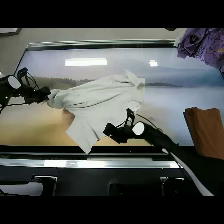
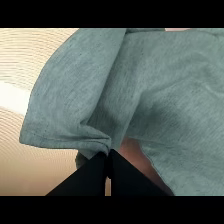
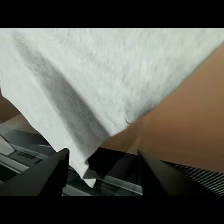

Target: Fold the clothes and pants, and hang the long-sleeved shirts on hangers.

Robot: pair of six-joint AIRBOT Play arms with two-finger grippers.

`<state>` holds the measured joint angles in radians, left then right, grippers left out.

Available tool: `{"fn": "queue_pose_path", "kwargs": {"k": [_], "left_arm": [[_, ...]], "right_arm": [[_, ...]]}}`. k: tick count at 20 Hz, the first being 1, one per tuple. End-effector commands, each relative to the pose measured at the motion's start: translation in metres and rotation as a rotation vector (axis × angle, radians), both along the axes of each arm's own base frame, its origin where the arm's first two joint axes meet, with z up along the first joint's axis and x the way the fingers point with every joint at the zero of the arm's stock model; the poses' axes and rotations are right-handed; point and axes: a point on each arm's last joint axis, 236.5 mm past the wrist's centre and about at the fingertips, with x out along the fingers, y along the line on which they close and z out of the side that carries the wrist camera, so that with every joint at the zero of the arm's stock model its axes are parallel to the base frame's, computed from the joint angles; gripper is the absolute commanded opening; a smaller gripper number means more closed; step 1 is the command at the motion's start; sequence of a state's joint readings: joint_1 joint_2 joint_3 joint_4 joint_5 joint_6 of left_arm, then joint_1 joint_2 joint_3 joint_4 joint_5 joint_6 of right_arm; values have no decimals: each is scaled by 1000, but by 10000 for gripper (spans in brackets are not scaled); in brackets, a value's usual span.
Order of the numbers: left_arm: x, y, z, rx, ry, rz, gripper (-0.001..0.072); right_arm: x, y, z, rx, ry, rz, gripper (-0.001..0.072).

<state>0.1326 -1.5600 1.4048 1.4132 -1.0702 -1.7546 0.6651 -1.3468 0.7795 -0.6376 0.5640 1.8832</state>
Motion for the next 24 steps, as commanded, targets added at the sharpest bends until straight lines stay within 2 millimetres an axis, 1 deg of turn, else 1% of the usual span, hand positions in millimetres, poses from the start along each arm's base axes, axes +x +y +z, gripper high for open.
{"fn": "queue_pose_path", "kwargs": {"k": [1, 4, 7, 8, 9, 12, 13, 14, 15, 16, 17, 18, 19, 20, 21, 22, 23, 24], "left_arm": [[-1, 0, 0, 0, 3, 0, 16], [-1, 0, 0, -1, 6, 0, 16], [-1, 0, 0, -1, 6, 0, 16], [-1, 0, 0, 0, 6, 0, 16], [-1, 0, 0, 0, 6, 0, 16], [-1, 0, 0, 0, 6, 0, 16], [-1, 0, 0, -1, 6, 0, 16], [-2, 0, 0, -1, 10, -1, 16], [-3, 0, 0, -2, 14, -2, 16], [-5, -1, 1, -3, 19, -3, 16], [-7, -1, 4, -3, 21, -6, 15], [-7, -1, 12, -2, 12, -7, 15], [-5, 0, 26, 2, -14, -7, 15], [1, 3, 47, 11, -65, -5, 14], [8, 7, 73, 20, -126, 0, 14], [15, 12, 107, 33, -203, 9, 14], [21, 17, 143, 51, -286, 9, 15], [23, 20, 187, 81, -384, -8, 14]], "right_arm": [[0, 11, -14, -4, 5, -59, 490], [7, 9, -20, -6, 11, -97, 488], [4, 11, -38, -14, 64, -120, 485], [7, 9, -42, -22, 59, -131, 468], [13, 8, -44, -24, 45, -150, 467], [27, 6, -41, -13, 14, -206, 337], [29, 6, -41, -13, 8, -210, 257], [31, 5, -41, -14, 1, -214, 128], [33, 5, -40, -15, -14, -211, 30], [36, 7, -36, -15, -39, -193, 32], [41, 9, -28, -6, -69, -177, 31], [50, 11, -11, 9, -116, -149, 31], [62, 10, 10, 29, -176, -133, 30], [81, 3, 40, 49, -256, -136, 30], [100, -10, 72, 65, -337, -150, 30], [122, -30, 113, 78, -429, -170, 30], [139, -51, 154, 87, -515, -190, 30], [153, -76, 204, 93, -616, -212, 30]]}}
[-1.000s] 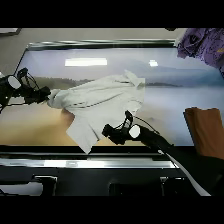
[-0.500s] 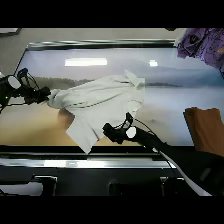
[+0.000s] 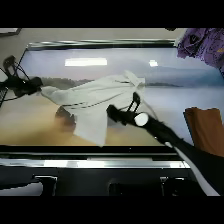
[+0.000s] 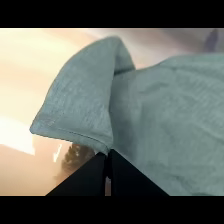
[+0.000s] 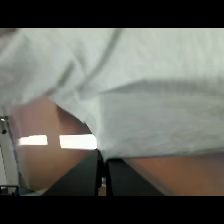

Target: Fold the clothes and pants, and hang the long-sleeved shirts on hangers.

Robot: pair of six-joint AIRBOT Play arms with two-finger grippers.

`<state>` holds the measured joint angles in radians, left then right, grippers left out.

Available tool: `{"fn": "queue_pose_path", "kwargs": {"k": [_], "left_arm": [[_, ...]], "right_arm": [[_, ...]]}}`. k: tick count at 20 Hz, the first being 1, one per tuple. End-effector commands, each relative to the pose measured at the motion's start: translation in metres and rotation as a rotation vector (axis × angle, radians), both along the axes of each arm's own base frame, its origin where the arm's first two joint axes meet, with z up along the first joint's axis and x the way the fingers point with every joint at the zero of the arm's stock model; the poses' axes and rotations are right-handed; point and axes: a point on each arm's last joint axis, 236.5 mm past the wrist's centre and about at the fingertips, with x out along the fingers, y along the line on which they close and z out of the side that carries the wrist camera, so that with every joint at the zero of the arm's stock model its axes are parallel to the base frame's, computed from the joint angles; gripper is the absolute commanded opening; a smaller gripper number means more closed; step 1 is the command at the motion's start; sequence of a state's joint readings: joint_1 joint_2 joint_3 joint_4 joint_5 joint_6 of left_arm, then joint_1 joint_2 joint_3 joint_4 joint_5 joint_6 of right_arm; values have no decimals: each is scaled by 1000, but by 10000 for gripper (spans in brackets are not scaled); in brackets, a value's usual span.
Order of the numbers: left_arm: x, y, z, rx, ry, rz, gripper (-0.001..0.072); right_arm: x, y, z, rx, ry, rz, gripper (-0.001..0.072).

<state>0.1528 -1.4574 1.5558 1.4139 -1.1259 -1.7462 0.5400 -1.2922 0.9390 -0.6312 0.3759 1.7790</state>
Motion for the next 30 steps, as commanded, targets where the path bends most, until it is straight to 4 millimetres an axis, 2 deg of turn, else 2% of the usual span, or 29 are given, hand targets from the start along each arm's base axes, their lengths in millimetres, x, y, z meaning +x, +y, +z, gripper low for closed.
{"fn": "queue_pose_path", "kwargs": {"k": [1, 2, 3, 4, 5, 7, 9, 11, 12, 13, 14, 16, 17, 20, 22, 24, 26, 28, 30], "left_arm": [[6, 11, 128, 88, -281, -28, 14], [-1, 11, 177, 131, -387, -47, 14], [-14, 12, 222, 166, -480, -51, 15], [-33, 12, 267, 199, -574, -42, 14], [-55, 13, 304, 230, -652, -29, 14], [-112, 14, 367, 311, -791, 8, 15], [-167, 13, 401, 362, -869, 38, 14], [-219, 5, 419, 360, -920, 61, 14], [-239, 3, 422, 365, -932, 68, 14], [-252, 2, 422, 370, -931, 72, 14], [-258, 1, 420, 370, -928, 72, 14], [-249, 2, 410, 364, -898, 68, 13], [-234, 5, 398, 358, -859, 64, 14], [-165, 17, 341, 327, -688, 42, 14], [-103, 25, 291, 315, -568, 10, 14], [-42, 25, 237, 309, -466, -45, 14], [15, 19, 169, 290, -362, -92, 14], [59, 12, 93, 267, -256, -128, 14], [86, 2, 26, 247, -167, -158, 14]], "right_arm": [[41, -75, 150, -32, -344, -57, 30], [41, -102, 204, -54, -459, -85, 30], [33, -128, 256, -82, -565, -115, 30], [19, -150, 300, -120, -655, -138, 30], [-3, -171, 341, -175, -740, -157, 31], [-53, -202, 399, -292, -861, -189, 31], [-108, -219, 438, -396, -950, -210, 32], [-154, -227, 460, -448, -1005, -226, 32], [-168, -232, 467, -458, -1014, -245, 32], [-175, -238, 471, -455, -1012, -276, 32], [-174, -242, 470, -452, -1000, -299, 32], [-156, -245, 462, -463, -960, -305, 32], [-139, -245, 454, -471, -927, -297, 32], [-60, -240, 408, -489, -772, -251, 32], [4, -237, 354, -508, -630, -211, 32], [67, -233, 289, -513, -488, -172, 32], [123, -223, 217, -482, -363, -139, 32], [164, -213, 146, -465, -258, -115, 32], [193, -205, 76, -444, -161, -101, 33]]}}
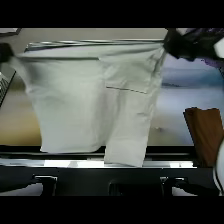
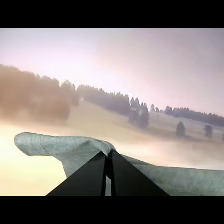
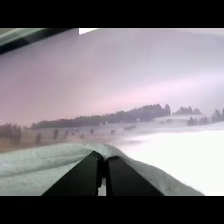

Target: Fold the clothes and pants, and hang the long-sleeved shirts on hangers.

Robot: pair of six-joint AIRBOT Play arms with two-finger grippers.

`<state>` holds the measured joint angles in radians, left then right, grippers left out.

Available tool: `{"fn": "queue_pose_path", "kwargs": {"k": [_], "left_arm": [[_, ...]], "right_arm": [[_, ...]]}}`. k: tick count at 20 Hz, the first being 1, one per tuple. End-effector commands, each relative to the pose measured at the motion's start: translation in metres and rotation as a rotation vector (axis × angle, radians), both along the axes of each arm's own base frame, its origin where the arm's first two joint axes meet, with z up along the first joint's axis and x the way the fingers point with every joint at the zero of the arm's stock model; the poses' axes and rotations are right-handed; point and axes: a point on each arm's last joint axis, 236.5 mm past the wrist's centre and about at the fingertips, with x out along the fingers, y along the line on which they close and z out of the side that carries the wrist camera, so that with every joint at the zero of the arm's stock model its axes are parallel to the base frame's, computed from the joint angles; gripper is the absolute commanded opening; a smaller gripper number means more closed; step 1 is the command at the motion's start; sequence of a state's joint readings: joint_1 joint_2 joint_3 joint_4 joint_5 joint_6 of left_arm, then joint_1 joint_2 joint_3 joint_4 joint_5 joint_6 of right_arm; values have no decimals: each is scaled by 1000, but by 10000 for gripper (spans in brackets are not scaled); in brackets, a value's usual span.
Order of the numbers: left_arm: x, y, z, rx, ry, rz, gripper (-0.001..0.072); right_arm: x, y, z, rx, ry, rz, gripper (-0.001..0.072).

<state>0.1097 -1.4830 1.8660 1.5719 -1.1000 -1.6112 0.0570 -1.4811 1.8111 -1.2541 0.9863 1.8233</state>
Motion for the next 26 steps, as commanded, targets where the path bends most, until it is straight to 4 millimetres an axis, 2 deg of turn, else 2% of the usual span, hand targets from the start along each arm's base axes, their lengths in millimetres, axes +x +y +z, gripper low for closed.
{"fn": "queue_pose_path", "kwargs": {"k": [1, 3, 5, 6, 8, 9, 10, 11, 12, 13, 14, 15, 17, 18, 20, 21, 23, 26], "left_arm": [[52, -21, -126, -25, 170, -48, 15], [59, -33, -177, -29, 258, -69, 15], [60, -45, -212, -31, 318, -88, 15], [60, -50, -223, -32, 338, -96, 15], [59, -56, -232, -56, 353, -74, 17], [59, -57, -232, -63, 352, -67, 21], [58, -55, -229, -65, 360, -62, 82], [54, -52, -225, -66, 376, -57, 214], [49, -44, -218, -70, 400, -44, 369], [42, -35, -208, -75, 424, -27, 495], [33, -21, -194, -82, 446, -3, 581], [26, -8, -178, -114, 437, 24, 611], [5, 17, -149, -216, 424, 71, 612], [-14, 30, -143, -260, 451, 95, 611], [-54, 51, -143, -331, 518, 145, 611], [-73, 58, -147, -368, 533, 175, 611], [-108, 65, -163, -419, 579, 218, 611], [-147, 63, -188, -481, 651, 267, 611]], "right_arm": [[53, 18, -127, 74, 175, -7, 33], [64, 29, -179, 133, 255, -13, 33], [67, 37, -217, 173, 321, -18, 38], [65, 39, -232, 177, 352, -15, 62], [58, 47, -248, 180, 400, 1, 92], [54, 49, -249, 181, 415, 9, 176], [50, 50, -247, 187, 431, 21, 285], [44, 49, -242, 173, 440, 45, 369], [36, 46, -233, 146, 442, 89, 385], [24, 41, -221, 117, 451, 137, 399], [10, 31, -206, 80, 457, 186, 455], [-3, 17, -191, 31, 461, 227, 473], [-39, -24, -165, -116, 487, 303, 473], [-57, -42, -157, -172, 508, 337, 473], [-82, -63, -149, -90, 503, 309, 473], [-99, -70, -158, -41, 514, 296, 473], [-144, -73, -195, 54, 598, 292, 473], [-192, -48, -249, 229, 675, 298, 473]]}}
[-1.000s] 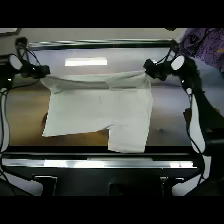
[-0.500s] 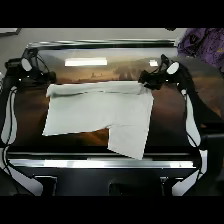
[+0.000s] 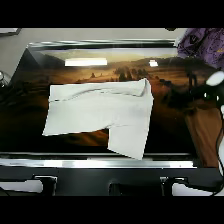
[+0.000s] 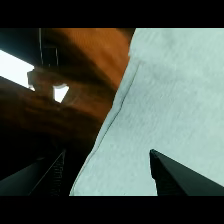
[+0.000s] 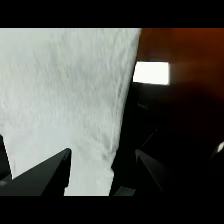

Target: Fold the clothes and pants, and hang the long-sleeved shirts on hangers.

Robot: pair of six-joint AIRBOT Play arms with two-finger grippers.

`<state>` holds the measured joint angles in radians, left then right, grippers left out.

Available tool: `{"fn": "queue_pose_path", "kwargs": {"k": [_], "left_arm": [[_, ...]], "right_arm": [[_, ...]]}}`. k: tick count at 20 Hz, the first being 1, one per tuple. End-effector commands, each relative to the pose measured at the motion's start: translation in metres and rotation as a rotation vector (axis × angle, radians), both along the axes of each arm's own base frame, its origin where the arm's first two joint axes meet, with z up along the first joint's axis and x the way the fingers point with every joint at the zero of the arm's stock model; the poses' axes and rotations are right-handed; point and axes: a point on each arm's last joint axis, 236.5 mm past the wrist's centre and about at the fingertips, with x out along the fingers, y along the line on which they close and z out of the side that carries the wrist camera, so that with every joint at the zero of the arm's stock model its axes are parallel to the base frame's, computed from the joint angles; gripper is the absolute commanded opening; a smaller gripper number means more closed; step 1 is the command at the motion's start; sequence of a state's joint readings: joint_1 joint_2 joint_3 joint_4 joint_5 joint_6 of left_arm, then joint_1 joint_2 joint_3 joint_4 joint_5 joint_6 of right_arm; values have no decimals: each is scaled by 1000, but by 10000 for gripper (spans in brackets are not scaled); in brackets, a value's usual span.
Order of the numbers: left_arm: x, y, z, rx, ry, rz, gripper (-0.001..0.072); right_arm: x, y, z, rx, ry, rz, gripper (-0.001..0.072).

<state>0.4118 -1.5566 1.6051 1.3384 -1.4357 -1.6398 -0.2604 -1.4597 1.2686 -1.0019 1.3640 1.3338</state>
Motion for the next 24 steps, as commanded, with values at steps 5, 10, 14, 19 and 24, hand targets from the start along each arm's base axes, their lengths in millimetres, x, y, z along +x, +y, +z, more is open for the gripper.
{"fn": "queue_pose_path", "kwargs": {"k": [5, 10, 14, 19, 24], "left_arm": [[-53, -9, -34, -102, 127, 47, 611], [-53, -9, -34, -101, 127, 45, 611], [-62, -17, -35, -146, 183, 112, 615], [-72, -9, -50, -237, 31, 129, 616], [-130, -13, -113, -330, 56, 192, 615]], "right_arm": [[-58, 33, -83, 196, 34, -109, 473], [-59, 61, -107, 271, 65, -77, 473], [-50, 88, -116, 274, 45, -52, 347], [-39, 89, -107, 271, -3, -76, 32], [-37, 92, -82, 277, -59, -52, 32]]}}
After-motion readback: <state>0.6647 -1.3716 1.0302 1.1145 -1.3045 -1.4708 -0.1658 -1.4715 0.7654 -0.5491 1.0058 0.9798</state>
